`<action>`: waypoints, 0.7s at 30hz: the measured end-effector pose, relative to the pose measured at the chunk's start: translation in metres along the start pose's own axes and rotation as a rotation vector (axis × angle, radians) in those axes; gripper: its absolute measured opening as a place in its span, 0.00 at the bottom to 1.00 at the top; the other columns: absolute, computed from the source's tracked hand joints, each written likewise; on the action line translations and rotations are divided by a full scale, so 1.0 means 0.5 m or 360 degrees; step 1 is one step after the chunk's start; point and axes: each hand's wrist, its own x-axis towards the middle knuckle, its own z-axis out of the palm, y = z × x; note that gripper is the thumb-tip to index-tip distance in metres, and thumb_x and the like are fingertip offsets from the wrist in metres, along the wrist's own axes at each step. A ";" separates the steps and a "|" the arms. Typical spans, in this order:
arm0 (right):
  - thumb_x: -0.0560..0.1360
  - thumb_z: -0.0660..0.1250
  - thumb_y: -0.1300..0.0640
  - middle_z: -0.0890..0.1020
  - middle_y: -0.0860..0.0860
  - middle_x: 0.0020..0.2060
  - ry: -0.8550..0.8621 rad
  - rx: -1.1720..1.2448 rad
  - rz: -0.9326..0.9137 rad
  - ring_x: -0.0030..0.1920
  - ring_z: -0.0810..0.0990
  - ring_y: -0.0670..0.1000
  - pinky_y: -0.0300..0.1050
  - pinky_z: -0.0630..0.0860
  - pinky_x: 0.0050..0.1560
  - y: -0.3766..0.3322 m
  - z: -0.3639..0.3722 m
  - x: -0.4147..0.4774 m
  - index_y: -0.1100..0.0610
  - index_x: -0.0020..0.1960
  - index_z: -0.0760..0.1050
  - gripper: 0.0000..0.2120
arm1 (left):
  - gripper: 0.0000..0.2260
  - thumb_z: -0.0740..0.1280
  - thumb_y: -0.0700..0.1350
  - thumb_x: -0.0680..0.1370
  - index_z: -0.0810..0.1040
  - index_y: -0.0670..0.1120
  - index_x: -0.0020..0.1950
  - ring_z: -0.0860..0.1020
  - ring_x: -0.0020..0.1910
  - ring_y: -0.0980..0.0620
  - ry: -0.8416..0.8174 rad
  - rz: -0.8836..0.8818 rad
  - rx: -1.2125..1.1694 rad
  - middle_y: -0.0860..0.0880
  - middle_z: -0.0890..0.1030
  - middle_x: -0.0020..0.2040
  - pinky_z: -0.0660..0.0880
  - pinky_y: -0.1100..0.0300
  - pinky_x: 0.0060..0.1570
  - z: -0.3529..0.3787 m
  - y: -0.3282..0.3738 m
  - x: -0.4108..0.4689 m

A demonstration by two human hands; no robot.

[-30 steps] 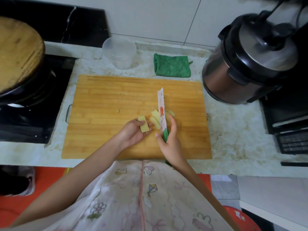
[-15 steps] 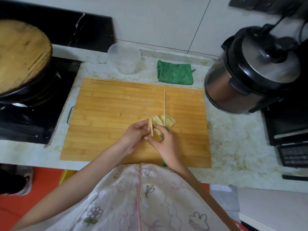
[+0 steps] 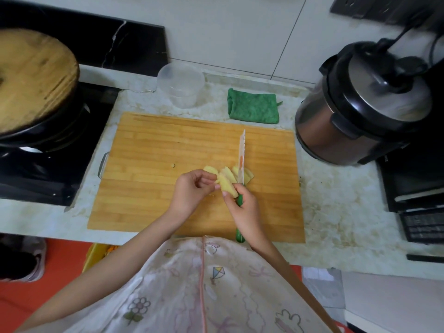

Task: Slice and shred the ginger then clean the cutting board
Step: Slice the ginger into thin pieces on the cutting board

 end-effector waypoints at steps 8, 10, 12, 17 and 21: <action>0.75 0.66 0.56 0.74 0.47 0.32 0.0016 -0.0062 0.0021 0.29 0.68 0.43 0.40 0.64 0.30 0.008 0.001 0.001 0.54 0.47 0.77 0.03 | 0.22 0.73 0.35 0.71 0.76 0.49 0.63 0.78 0.35 0.53 -0.0132 0.0409 0.0347 0.53 0.74 0.58 0.72 0.71 0.42 -0.018 -0.003 0.002; 0.74 0.67 0.55 0.76 0.49 0.36 0.0024 -0.0114 0.0019 0.29 0.69 0.42 0.36 0.64 0.31 0.010 0.002 0.003 0.53 0.49 0.77 0.04 | 0.18 0.71 0.36 0.74 0.79 0.47 0.62 0.76 0.36 0.58 -0.0229 0.0357 0.0382 0.53 0.77 0.54 0.70 0.73 0.42 -0.020 -0.004 0.002; 0.74 0.67 0.54 0.77 0.51 0.41 0.0043 -0.0187 0.0018 0.30 0.71 0.42 0.33 0.64 0.31 0.012 0.003 0.006 0.53 0.51 0.78 0.07 | 0.13 0.71 0.37 0.74 0.81 0.45 0.58 0.74 0.35 0.62 -0.0213 0.0283 0.0409 0.54 0.80 0.44 0.69 0.72 0.40 -0.022 -0.005 0.001; 0.73 0.67 0.49 0.77 0.52 0.42 0.0069 -0.0271 -0.0028 0.35 0.73 0.47 0.38 0.66 0.33 0.011 0.007 0.005 0.52 0.49 0.77 0.07 | 0.09 0.74 0.40 0.72 0.84 0.49 0.51 0.73 0.37 0.62 0.0001 0.0269 0.0443 0.55 0.82 0.40 0.68 0.64 0.43 -0.034 -0.013 0.000; 0.74 0.67 0.51 0.72 0.49 0.36 0.0117 -0.0282 -0.0038 0.33 0.68 0.45 0.34 0.62 0.31 -0.001 0.001 0.003 0.50 0.43 0.74 0.04 | 0.07 0.74 0.41 0.71 0.86 0.48 0.49 0.75 0.44 0.50 0.0116 0.0352 0.0599 0.53 0.84 0.44 0.71 0.48 0.54 -0.039 -0.016 0.000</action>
